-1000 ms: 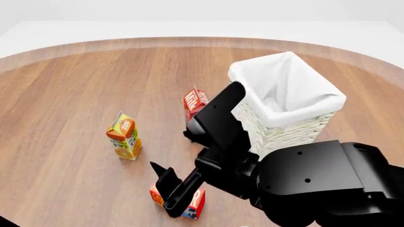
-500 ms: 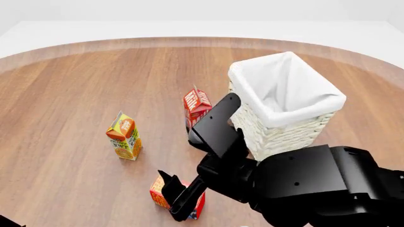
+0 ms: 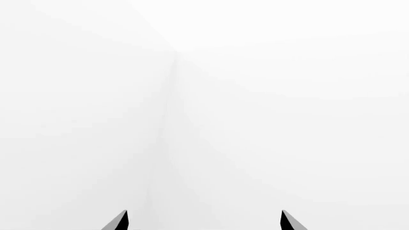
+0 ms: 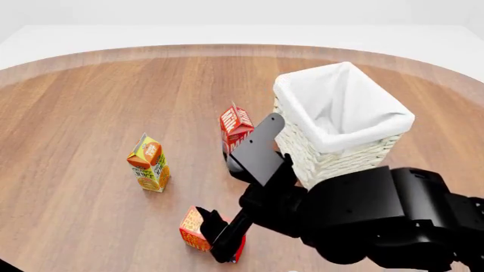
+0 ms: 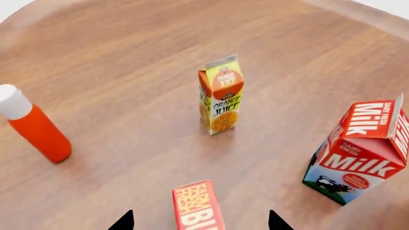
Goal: Pick up the cream cheese box and the butter, and put them in the basket.
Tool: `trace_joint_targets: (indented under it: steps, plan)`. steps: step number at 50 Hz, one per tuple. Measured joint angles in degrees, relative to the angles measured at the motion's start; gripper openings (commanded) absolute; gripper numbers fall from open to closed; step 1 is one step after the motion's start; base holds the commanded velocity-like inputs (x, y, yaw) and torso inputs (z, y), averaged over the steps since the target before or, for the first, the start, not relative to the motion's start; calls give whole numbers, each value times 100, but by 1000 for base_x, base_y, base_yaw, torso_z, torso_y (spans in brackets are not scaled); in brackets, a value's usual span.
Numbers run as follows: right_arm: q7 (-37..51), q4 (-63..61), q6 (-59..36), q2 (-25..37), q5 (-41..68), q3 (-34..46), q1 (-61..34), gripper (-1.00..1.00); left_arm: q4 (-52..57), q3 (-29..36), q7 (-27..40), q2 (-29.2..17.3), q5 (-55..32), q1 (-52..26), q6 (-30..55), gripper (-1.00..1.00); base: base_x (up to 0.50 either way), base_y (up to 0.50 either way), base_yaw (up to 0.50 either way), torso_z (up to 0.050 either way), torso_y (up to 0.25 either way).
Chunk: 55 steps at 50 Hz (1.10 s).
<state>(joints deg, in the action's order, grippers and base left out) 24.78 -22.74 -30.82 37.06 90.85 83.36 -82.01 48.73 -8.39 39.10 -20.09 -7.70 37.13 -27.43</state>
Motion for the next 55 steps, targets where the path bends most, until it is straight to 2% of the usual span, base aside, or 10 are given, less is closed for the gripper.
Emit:
trace_joint_targets:
  steps: [21,55]
  plan:
    - [-678,419,-64,-57,-98,55,27,100,-84,-43,-4,-38,-73,-22,-51,100,0,0,0,0,0]
    - [-1060,1197,-266,-372,-773,463,158,100,72,-14,32,-26,-23,-28,107,100,0,0,0,0,0]
